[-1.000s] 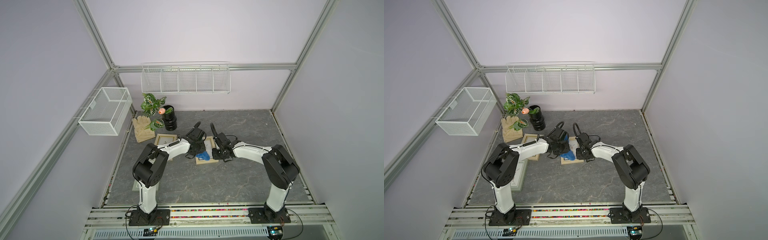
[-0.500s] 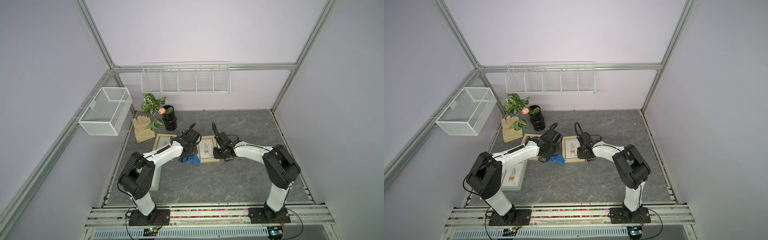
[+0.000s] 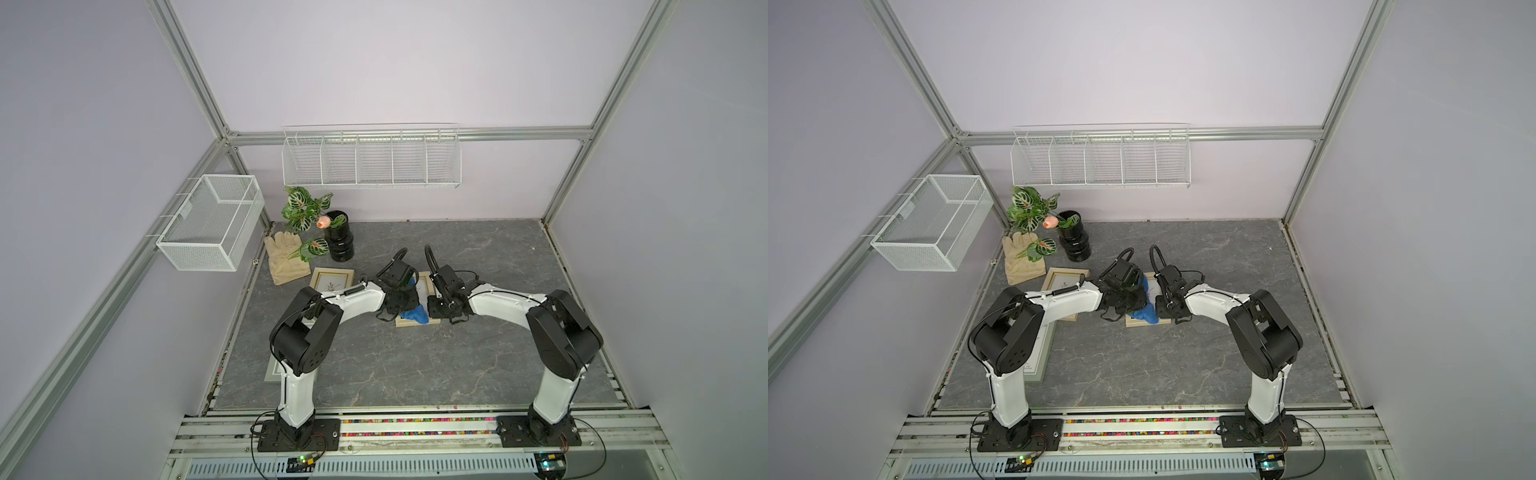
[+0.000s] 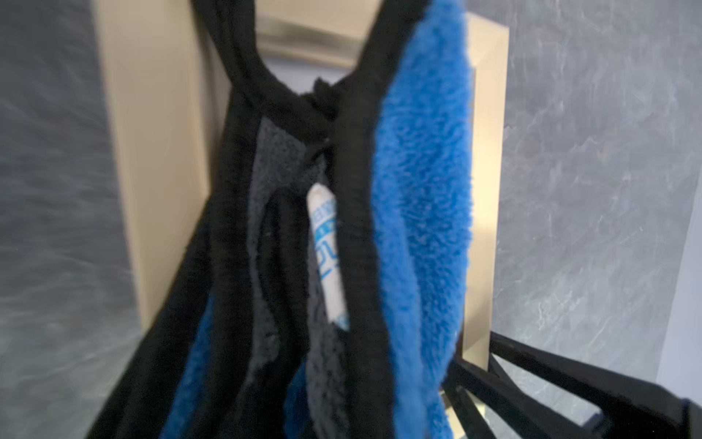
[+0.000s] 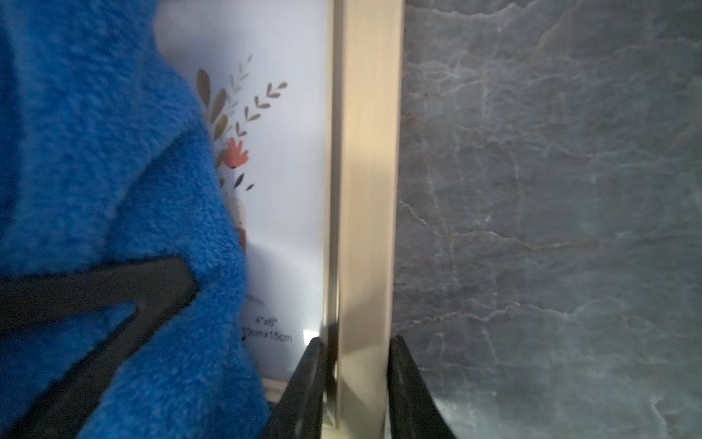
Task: Wipe the picture frame with a cloth
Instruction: Wipe the dirt from the picture frame.
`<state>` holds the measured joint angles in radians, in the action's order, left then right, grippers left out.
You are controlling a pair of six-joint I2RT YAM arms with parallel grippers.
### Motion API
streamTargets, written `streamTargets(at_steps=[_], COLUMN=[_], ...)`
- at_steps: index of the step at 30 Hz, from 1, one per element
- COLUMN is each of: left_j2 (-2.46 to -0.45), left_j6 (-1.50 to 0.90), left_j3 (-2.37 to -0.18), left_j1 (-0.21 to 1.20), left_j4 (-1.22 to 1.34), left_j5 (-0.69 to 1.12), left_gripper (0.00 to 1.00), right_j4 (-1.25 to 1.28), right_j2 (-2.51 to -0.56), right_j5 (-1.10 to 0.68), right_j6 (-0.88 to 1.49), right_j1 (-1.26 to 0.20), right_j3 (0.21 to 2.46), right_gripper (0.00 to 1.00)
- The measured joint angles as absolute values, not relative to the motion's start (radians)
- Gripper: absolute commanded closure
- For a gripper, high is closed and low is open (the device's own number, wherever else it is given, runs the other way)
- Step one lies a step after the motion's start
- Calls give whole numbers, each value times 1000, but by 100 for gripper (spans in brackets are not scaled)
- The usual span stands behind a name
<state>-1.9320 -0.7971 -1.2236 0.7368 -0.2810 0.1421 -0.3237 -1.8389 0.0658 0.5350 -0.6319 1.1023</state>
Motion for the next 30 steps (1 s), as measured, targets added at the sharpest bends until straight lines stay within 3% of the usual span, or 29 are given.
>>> streamTargets(at_steps=[10, 18, 24, 30], left_j2=[-1808, -1578, -1621, -1802], left_j6=[-774, -693, -694, -725], left_j3=[-1093, -1003, -1083, -1148], left_j1=[717, 637, 740, 761], left_j4=[-302, -548, -430, -296], left_j5=[64, -105, 9, 129], left_gripper=[100, 100, 100, 100], right_j4=[-330, -328, -328, -327], right_j2=[-1839, -1839, -1838, -1838], right_j5=[62, 82, 83, 83], right_j6=[534, 535, 535, 535], right_j1=[-633, -629, -629, -629], right_j3=[1105, 1105, 1105, 1104], right_gripper=[80, 80, 80, 80])
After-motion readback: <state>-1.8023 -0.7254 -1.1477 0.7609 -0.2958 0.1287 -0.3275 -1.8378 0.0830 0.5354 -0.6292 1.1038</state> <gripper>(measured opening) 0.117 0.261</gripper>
